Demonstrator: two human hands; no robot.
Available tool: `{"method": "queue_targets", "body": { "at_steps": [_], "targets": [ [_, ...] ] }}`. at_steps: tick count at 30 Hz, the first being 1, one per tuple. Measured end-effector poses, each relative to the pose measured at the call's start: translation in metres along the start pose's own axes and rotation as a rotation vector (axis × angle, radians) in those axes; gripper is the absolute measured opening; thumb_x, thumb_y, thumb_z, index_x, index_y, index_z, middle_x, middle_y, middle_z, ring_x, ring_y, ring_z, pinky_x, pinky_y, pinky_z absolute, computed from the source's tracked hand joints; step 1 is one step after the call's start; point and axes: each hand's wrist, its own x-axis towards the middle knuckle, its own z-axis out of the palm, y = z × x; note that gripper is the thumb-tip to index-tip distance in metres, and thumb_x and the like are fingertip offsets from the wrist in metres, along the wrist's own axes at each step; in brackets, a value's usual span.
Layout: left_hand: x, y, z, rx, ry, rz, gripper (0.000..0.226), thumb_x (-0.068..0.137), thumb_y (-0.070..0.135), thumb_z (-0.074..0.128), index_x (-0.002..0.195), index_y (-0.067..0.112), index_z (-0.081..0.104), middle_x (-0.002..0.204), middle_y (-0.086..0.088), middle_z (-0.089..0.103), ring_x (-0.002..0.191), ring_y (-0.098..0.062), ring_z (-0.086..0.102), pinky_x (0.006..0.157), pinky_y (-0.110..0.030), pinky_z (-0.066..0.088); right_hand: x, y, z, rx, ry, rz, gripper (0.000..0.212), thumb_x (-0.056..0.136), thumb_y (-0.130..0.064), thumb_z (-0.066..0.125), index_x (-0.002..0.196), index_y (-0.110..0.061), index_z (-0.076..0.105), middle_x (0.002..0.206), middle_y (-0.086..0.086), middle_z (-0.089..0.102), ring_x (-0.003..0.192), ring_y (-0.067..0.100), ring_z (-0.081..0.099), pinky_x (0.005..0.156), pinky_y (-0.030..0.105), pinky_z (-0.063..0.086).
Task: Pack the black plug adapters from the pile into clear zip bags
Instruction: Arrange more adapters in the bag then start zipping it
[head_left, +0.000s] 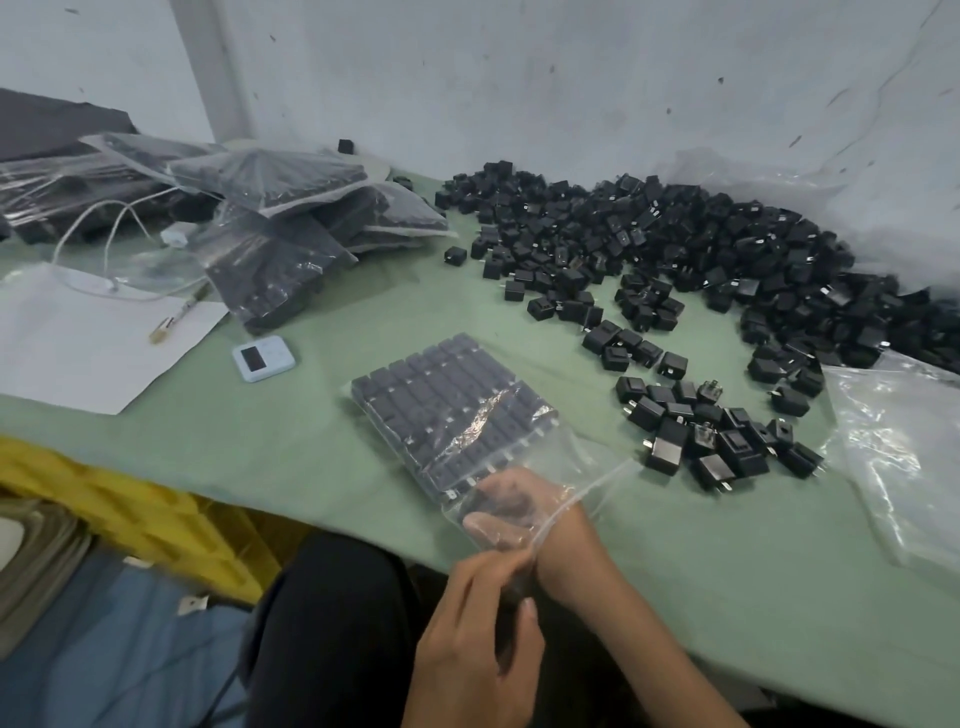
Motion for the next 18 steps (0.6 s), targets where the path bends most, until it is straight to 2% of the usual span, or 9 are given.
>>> {"method": "queue_targets", "body": {
  "at_steps": [1, 3, 5, 7, 9, 12, 15, 18],
  "targets": [
    [-0.002, 0.0, -0.002, -0.018, 0.002, -0.035, 0.033, 0.085, 0.027, 0.06, 0.117, 0.03, 0.067, 0.117, 0.018, 0.063, 0.099, 0.0, 0.065, 0.083, -0.012, 0.05, -0.004, 0.001, 0.002, 0.06, 0.021, -0.003, 0.031, 0.089, 0.003, 0.066, 0.112, -0.017, 0.067, 0.1, -0.011, 0.066, 0.086, -0.01, 0.061, 0.079, 0.008, 0.048],
    [-0.005, -0.002, -0.005, -0.053, 0.037, -0.133, 0.031, 0.084, 0.024, 0.064, 0.114, 0.033, 0.068, 0.111, 0.014, 0.065, 0.094, -0.004, 0.068, 0.079, -0.011, 0.05, -0.007, 0.004, 0.001, 0.114, 0.026, -0.034, 0.026, 0.087, -0.003, 0.074, 0.111, -0.01, 0.069, 0.106, 0.004, 0.072, 0.093, 0.006, 0.069, 0.083, 0.02, 0.055],
    [-0.004, -0.01, -0.006, -0.145, 0.096, -0.334, 0.032, 0.086, 0.013, 0.068, 0.109, 0.036, 0.069, 0.105, 0.009, 0.069, 0.09, -0.004, 0.068, 0.076, -0.011, 0.05, -0.011, 0.003, -0.001, 0.11, -0.022, -0.096, 0.027, 0.085, -0.011, 0.078, 0.111, -0.016, 0.07, 0.104, 0.006, 0.072, 0.097, 0.021, 0.07, 0.088, 0.039, 0.057],
    [0.002, -0.021, -0.008, -0.321, 0.081, -0.59, 0.034, 0.088, 0.003, 0.069, 0.106, 0.033, 0.069, 0.1, 0.004, 0.072, 0.085, -0.006, 0.069, 0.076, -0.015, 0.052, -0.016, 0.0, -0.004, 0.147, -0.066, -0.092, 0.028, 0.086, -0.007, 0.075, 0.111, -0.019, 0.07, 0.103, 0.009, 0.071, 0.095, 0.028, 0.069, 0.087, 0.05, 0.056],
    [0.01, -0.03, -0.011, -0.426, 0.039, -0.753, 0.03, 0.09, 0.003, 0.068, 0.109, 0.026, 0.067, 0.095, 0.001, 0.072, 0.08, -0.011, 0.07, 0.075, -0.024, 0.056, -0.015, 0.001, -0.005, 0.218, -0.064, -0.069, 0.031, 0.087, 0.002, 0.071, 0.115, -0.012, 0.068, 0.106, 0.013, 0.07, 0.096, 0.026, 0.07, 0.086, 0.046, 0.058],
    [0.02, -0.041, -0.015, -0.478, -0.004, -0.81, 0.021, 0.095, 0.013, 0.065, 0.111, 0.025, 0.063, 0.084, -0.005, 0.074, 0.074, -0.02, 0.073, 0.063, -0.028, 0.057, -0.013, 0.001, -0.002, 0.285, -0.029, -0.09, 0.032, 0.087, 0.011, 0.066, 0.117, 0.0, 0.066, 0.11, 0.013, 0.068, 0.096, 0.009, 0.07, 0.08, 0.02, 0.056],
    [0.027, -0.043, -0.017, -0.472, -0.044, -0.825, 0.023, 0.094, 0.026, 0.066, 0.115, 0.031, 0.058, 0.079, -0.006, 0.074, 0.068, -0.023, 0.072, 0.058, -0.028, 0.056, -0.013, -0.006, -0.002, 0.21, -0.018, -0.07, 0.032, 0.089, 0.007, 0.066, 0.119, -0.006, 0.068, 0.116, 0.011, 0.07, 0.102, 0.012, 0.068, 0.087, 0.02, 0.054],
    [0.038, -0.041, -0.019, -0.353, -0.049, -0.777, 0.032, 0.091, 0.042, 0.067, 0.119, 0.035, 0.053, 0.077, 0.001, 0.072, 0.063, -0.018, 0.071, 0.055, -0.027, 0.056, -0.012, -0.008, -0.002, -0.012, -0.017, -0.15, 0.029, 0.092, -0.003, 0.067, 0.119, -0.013, 0.069, 0.116, 0.004, 0.07, 0.101, 0.006, 0.063, 0.095, 0.026, 0.051]
  ]
}}
